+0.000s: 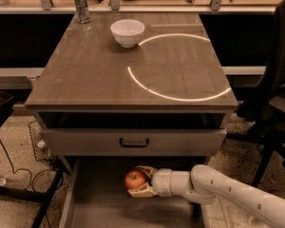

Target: Place apple into middle drawer

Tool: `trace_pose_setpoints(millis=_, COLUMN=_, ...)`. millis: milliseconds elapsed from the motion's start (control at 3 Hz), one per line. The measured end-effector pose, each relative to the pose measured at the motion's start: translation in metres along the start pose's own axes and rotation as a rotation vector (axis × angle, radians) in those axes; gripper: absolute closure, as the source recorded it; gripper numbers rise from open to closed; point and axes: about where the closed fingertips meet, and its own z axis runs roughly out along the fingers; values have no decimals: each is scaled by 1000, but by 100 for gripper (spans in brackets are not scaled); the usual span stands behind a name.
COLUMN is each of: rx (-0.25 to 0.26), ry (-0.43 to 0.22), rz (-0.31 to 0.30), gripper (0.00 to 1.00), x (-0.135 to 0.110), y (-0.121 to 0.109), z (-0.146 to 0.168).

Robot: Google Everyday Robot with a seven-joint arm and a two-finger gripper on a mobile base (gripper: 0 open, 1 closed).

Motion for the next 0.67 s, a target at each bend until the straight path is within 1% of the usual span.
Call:
trace_pose_setpoints(millis=333, rx=-64, ry=-29, rz=17, gripper=100, x=19, y=-7, z=31)
trace_pose_setpoints(millis=667, rx=-120, ry=-26, rz=17, gripper=100, x=31, y=-9, z=58)
